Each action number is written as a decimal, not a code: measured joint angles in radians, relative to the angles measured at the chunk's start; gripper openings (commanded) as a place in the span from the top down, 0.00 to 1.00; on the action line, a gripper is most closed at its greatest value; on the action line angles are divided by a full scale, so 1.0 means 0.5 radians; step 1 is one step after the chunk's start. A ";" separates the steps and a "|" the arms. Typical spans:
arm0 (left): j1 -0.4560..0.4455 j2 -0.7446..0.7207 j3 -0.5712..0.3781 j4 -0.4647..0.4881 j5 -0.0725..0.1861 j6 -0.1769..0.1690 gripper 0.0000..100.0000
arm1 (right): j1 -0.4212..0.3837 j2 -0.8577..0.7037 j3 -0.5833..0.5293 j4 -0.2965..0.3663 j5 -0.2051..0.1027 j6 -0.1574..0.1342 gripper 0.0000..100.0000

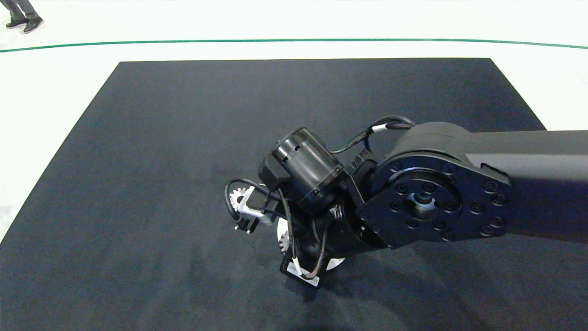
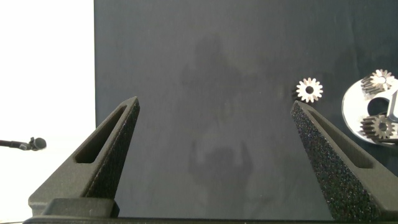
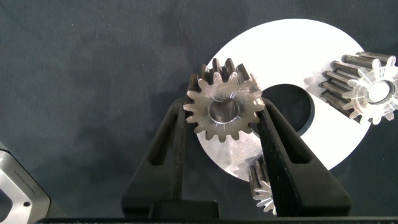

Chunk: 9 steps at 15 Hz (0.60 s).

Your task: Remove an incorrectly installed larger gear and replace it with the correct smaller gear

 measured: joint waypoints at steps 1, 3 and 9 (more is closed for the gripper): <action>-0.001 -0.001 0.000 0.000 0.000 0.001 0.00 | 0.000 0.002 -0.002 -0.001 -0.001 0.001 0.72; -0.002 -0.001 0.000 0.000 0.000 0.001 0.00 | 0.000 0.005 -0.005 -0.002 -0.004 0.000 0.72; -0.030 -0.001 0.003 0.000 0.001 0.000 0.00 | 0.000 0.009 -0.003 -0.003 -0.004 0.001 0.72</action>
